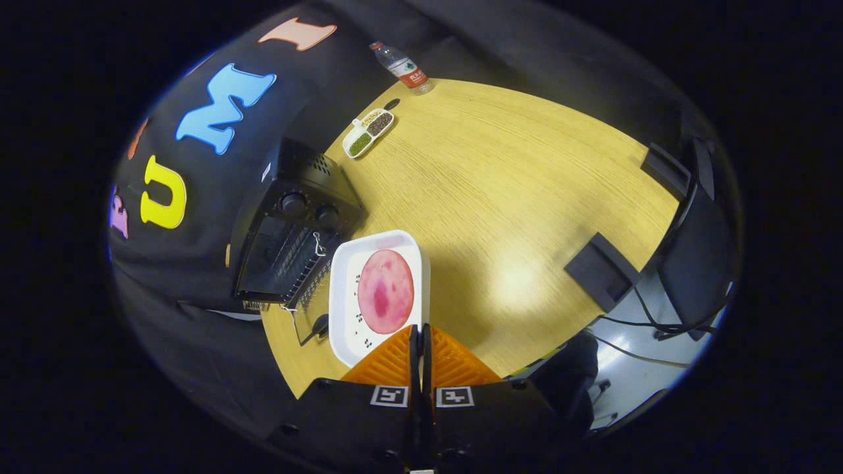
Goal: Open the toaster oven, put the food inside, and close the toaster oven door.
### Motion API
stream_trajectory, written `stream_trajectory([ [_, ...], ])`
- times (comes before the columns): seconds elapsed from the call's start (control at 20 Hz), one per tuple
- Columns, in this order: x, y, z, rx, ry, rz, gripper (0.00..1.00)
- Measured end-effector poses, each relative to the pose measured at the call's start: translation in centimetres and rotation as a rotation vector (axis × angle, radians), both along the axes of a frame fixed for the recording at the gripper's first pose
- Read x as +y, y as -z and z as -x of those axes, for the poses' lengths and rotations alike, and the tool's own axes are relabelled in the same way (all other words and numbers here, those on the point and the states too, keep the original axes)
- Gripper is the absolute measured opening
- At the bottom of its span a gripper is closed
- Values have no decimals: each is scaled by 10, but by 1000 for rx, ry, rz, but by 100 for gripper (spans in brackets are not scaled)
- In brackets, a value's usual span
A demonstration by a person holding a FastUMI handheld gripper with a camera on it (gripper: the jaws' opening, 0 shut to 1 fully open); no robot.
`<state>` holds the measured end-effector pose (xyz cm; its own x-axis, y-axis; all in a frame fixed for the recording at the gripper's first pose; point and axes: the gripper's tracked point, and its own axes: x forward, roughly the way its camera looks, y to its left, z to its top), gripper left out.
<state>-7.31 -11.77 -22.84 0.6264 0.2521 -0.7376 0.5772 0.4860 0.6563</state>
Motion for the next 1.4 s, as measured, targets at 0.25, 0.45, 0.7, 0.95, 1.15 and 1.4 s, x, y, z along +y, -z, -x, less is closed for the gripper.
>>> stream_trajectory([
  [0.25, 46, -23, 3, -50, 30, -43, 2],
  [0.45, 75, -37, -3, -66, 27, -65, 2],
  [0.7, 107, -56, -41, -113, -5, -89, 2],
  [0.95, 136, -59, -86, -126, -54, -106, 2],
  [1.15, 145, -51, -118, -112, -56, -118, 2],
  [1.4, 153, -32, -159, -75, -41, -152, 2],
])
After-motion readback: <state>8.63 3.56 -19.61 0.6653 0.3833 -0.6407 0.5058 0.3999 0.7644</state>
